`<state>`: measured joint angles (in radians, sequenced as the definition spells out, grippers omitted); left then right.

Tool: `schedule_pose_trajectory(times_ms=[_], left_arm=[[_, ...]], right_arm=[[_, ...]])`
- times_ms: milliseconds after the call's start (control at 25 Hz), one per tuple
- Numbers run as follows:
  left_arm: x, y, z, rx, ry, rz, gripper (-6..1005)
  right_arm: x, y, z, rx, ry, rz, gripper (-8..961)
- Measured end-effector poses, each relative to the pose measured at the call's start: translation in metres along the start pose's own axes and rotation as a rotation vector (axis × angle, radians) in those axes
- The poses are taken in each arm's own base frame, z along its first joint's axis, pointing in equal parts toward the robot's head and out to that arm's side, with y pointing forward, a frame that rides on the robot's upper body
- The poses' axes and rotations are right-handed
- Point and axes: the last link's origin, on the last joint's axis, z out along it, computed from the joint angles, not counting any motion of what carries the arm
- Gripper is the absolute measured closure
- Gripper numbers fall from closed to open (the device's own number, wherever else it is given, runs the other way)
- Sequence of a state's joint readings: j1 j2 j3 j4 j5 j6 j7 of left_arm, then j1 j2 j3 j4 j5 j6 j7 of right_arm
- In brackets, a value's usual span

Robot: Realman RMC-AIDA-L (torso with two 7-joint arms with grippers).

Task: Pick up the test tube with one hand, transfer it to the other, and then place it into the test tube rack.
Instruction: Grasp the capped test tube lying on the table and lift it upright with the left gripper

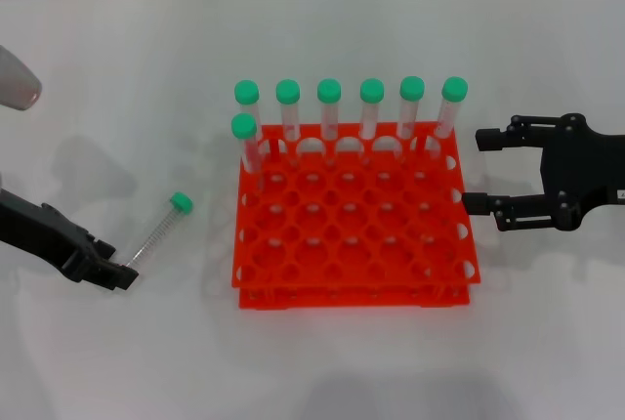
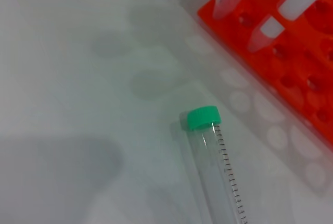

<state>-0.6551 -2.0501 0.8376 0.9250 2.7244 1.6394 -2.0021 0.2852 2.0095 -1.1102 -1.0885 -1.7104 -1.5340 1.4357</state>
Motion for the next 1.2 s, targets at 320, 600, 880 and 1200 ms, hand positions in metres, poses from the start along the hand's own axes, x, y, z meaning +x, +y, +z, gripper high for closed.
schedule_pose_trajectory(times_ms=[320, 600, 880, 1200], left_arm=[[0.0002, -0.0010, -0.0003, 0.006, 0.002, 0.000, 503], [0.0006, -0.0016, 0.0000, 0.011, 0.004, -0.002, 531], [0.0006, -0.0014, 0.0003, 0.011, 0.004, -0.003, 557], [0.0009, -0.0018, 0.0002, 0.013, 0.005, -0.005, 593]], right_arm=[[0.0002, 0.0002, 0.0003, -0.001, 0.000, 0.001, 184], [0.0003, 0.0003, 0.0005, -0.002, 0.001, 0.001, 184], [0.0002, 0.0002, 0.0000, -0.001, 0.000, 0.001, 184], [0.0001, 0.0000, -0.0004, 0.000, -0.001, 0.000, 184]])
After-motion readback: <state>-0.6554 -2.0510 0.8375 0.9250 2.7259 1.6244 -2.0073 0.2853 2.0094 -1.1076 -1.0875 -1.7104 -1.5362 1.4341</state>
